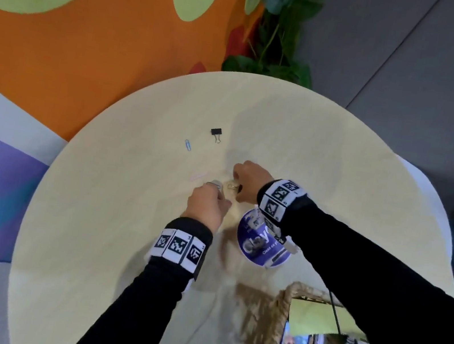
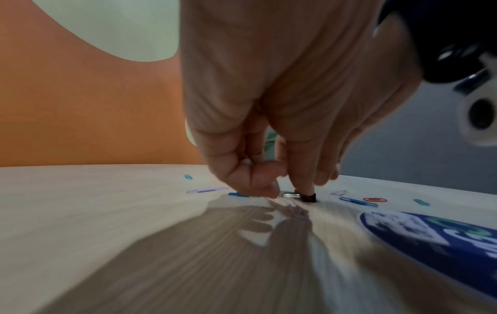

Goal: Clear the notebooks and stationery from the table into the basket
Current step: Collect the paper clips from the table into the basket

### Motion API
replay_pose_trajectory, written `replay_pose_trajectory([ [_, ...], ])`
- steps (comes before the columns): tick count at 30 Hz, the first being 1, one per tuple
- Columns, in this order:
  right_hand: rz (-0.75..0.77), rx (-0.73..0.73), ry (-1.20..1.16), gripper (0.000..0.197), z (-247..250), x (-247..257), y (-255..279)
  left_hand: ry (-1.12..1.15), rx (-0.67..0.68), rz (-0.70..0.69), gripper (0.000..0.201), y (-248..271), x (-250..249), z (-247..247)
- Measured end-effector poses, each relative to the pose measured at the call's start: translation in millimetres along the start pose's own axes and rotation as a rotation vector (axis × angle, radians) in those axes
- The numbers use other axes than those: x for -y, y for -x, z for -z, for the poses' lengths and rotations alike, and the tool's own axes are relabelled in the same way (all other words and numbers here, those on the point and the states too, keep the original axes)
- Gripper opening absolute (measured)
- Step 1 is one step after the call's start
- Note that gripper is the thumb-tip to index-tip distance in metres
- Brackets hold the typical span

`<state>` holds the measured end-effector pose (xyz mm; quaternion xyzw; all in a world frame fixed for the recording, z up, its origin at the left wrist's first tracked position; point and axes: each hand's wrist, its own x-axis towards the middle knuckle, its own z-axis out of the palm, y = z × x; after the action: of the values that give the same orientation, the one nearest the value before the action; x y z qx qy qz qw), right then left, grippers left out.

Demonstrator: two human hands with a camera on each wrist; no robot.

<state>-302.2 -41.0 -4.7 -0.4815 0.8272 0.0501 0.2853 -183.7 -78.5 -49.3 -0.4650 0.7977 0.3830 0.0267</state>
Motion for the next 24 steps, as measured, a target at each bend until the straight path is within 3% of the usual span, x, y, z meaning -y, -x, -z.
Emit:
replay_pose_trajectory([
  [3, -0.051, 0.056, 0.043, 0.018, -8, 4, -14, -0.061, 0.024, -0.057, 0.016, -3, 1, -4],
  [5, -0.089, 0.080, 0.030, 0.029, -10, 4, -18, -0.139, 0.036, -0.068, 0.024, -2, 1, -5],
  [9, -0.090, -0.020, -0.070, 0.018, 8, -1, -3, -0.237, 0.044, -0.091, 0.027, 0, -8, -2],
  [12, -0.056, -0.128, -0.154, 0.028, 31, -4, 39, -0.297, 0.053, -0.062, 0.032, -1, -15, -1],
  [18, 0.049, -0.295, -0.314, 0.022, 45, -10, 182, -0.403, 0.085, -0.074, 0.035, 1, -26, -2],
  [21, 0.078, -0.218, -0.342, 0.024, 15, -14, 251, -0.468, 0.088, -0.110, 0.033, 7, -28, -1],
  [24, 0.035, 0.017, -0.243, 0.023, -43, -18, 288, -0.455, 0.046, -0.109, 0.035, 23, -35, 8],
])
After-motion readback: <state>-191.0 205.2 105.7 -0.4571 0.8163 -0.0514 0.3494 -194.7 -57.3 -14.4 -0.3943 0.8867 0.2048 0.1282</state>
